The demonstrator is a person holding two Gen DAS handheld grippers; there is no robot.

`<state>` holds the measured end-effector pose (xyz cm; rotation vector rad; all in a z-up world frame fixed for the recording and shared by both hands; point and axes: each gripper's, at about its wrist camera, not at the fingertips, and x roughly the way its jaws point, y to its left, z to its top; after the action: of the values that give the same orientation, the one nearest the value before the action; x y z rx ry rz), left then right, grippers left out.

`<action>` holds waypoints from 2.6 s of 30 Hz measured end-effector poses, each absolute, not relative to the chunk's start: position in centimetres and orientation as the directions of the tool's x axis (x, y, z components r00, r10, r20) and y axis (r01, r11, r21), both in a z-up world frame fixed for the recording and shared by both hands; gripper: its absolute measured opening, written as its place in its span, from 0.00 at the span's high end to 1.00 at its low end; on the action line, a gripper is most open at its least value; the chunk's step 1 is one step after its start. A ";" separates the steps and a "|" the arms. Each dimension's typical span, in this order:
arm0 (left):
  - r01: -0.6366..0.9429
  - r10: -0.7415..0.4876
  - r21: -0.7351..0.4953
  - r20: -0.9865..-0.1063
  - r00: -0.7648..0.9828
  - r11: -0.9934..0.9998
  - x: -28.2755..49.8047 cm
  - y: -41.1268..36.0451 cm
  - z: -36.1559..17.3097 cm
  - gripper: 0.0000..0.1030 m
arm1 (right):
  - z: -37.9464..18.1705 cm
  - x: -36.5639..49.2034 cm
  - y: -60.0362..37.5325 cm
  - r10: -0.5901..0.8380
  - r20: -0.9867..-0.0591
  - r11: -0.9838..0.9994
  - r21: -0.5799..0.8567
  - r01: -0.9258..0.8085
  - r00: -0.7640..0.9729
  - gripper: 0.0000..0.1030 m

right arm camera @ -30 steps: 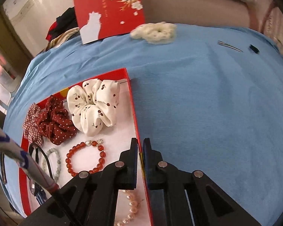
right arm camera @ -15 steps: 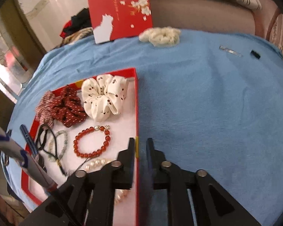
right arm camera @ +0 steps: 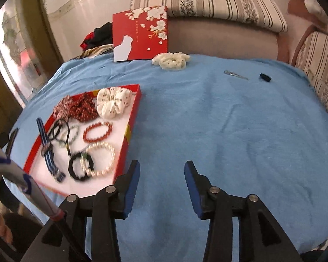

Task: Organize jewelry

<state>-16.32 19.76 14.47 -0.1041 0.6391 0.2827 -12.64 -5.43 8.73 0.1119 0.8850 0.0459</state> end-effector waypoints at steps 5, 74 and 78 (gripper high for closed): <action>-0.222 0.189 0.028 -0.634 0.750 0.975 -18.2 16.6 14.0 0.02 | 8.4 -14.8 -5.1 0.061 -0.752 0.998 0.056 -0.028 0.656 0.53; -0.150 0.118 0.044 -0.841 0.528 0.988 -18.5 12.5 7.3 0.02 | 4.4 -16.9 -4.5 0.007 -0.775 0.994 -0.061 -0.086 0.631 0.41; -0.153 0.118 0.043 -0.844 0.524 0.987 -18.4 12.8 7.1 0.02 | 4.3 -17.0 -4.3 0.003 -0.774 0.993 -0.071 -0.092 0.633 0.40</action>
<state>-18.36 12.77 7.06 -0.0381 1.0069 0.1621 -16.98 -4.28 4.33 -0.1073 0.8837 0.0543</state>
